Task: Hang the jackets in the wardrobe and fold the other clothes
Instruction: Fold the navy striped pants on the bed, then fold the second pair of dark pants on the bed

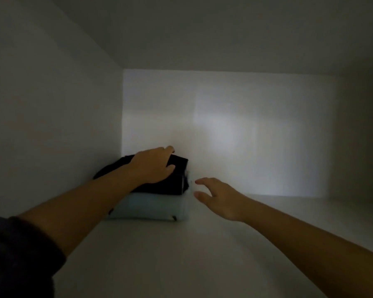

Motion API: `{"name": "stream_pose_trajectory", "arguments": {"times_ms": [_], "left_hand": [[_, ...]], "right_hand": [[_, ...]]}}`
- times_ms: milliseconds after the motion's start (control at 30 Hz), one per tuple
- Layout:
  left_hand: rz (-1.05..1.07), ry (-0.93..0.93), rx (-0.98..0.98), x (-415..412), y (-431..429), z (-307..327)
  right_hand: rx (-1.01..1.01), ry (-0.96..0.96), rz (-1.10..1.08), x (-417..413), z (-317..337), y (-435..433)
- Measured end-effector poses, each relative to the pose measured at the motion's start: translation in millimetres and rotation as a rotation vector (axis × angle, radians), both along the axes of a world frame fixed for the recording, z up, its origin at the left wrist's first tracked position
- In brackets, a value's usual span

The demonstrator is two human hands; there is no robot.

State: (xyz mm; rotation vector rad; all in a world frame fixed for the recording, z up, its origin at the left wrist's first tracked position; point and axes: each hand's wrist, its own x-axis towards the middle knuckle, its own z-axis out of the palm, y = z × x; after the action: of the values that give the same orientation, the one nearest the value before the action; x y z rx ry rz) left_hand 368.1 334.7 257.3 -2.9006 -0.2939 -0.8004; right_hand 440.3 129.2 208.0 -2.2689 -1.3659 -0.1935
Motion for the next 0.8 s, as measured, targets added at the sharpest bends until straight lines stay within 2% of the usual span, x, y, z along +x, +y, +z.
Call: {"name": "stream_pose_trajectory", "arguments": {"times_ms": [233, 333, 400, 600, 800], "left_hand": [[-0.477, -0.015, -0.151, -83.1, -202.6, -30.2], [-0.717, -0.055, -0.287, -131.1, -298.7, -56.6], [-0.895, -0.017, -0.406, -160.5, -364.2, -82.6], [-1.289, 0.226, -0.683, -261.4, -560.3, -171.9], [-1.626, 0.608, -0.909, -355.9, -724.9, -226.7]], "right_hand": [[0.128, -0.195, -0.151, -134.0, -30.2, -201.5], [0.234, -0.199, -0.276, -204.6, -57.1, -303.5], [0.320, -0.161, -0.397, -250.7, -80.1, -367.0], [0.485, -0.025, -0.793, -405.0, -144.2, -530.9], [0.600, 0.084, -1.273, -563.4, -212.5, -665.3]]}}
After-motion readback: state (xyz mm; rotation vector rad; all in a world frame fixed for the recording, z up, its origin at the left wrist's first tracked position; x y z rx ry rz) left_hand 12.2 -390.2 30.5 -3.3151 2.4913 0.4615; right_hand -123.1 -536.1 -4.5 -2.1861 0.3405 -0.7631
